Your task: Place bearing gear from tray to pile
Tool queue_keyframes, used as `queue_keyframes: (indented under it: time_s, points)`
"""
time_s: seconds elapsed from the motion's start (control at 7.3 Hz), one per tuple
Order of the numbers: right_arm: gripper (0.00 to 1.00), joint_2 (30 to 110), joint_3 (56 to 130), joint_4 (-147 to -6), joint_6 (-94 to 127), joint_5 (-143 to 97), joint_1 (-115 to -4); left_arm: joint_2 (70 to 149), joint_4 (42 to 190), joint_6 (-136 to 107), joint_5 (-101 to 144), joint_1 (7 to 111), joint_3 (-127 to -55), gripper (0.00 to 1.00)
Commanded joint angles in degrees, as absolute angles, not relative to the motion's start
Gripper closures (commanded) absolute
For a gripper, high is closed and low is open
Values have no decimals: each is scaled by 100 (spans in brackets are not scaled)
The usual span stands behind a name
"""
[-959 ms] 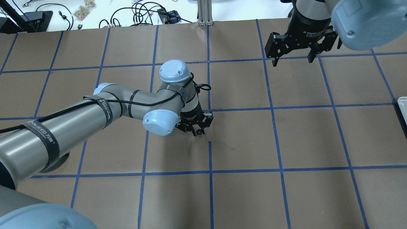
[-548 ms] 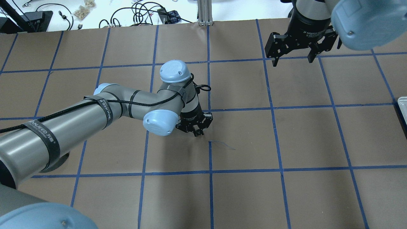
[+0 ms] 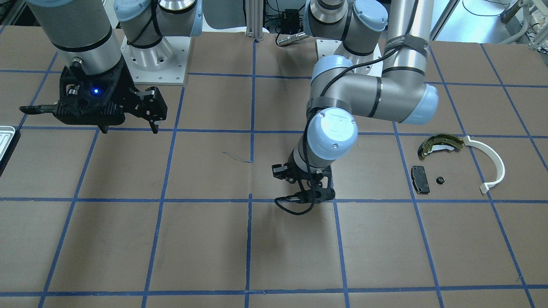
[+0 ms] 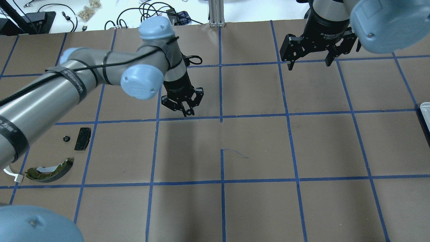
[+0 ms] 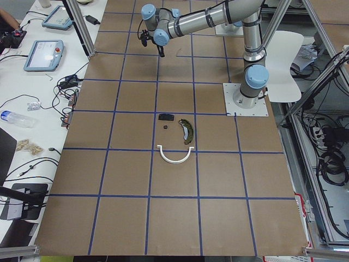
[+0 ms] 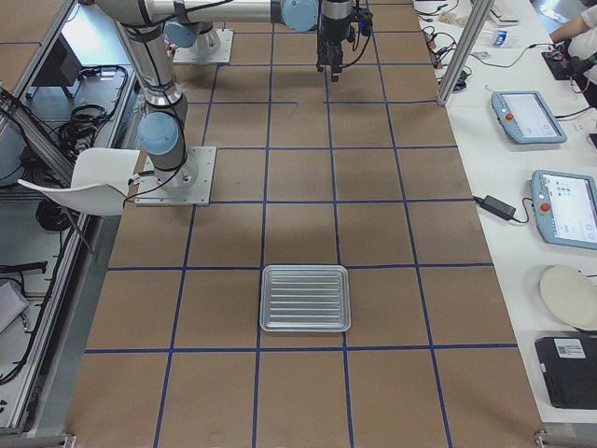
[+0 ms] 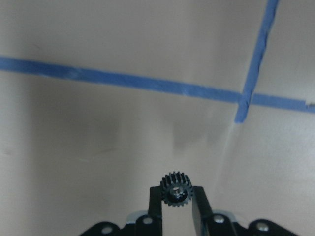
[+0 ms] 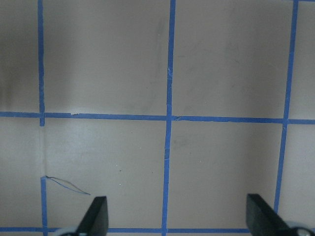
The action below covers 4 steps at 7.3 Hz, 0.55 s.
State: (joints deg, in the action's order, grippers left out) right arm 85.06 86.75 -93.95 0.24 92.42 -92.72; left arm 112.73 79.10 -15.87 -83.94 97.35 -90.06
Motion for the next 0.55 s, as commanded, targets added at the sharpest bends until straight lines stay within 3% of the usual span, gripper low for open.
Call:
queue_keyframes:
  time_s: [0.0, 0.41]
  points:
    - [0, 8508, 8675, -9396, 26, 9246, -9272, 11171, 8849, -72, -8841, 8766, -8237, 100]
    - [0, 8490, 8684, -9396, 26, 9237, -9272, 11188, 8956, 1750, -9156, 7046, -8331, 100]
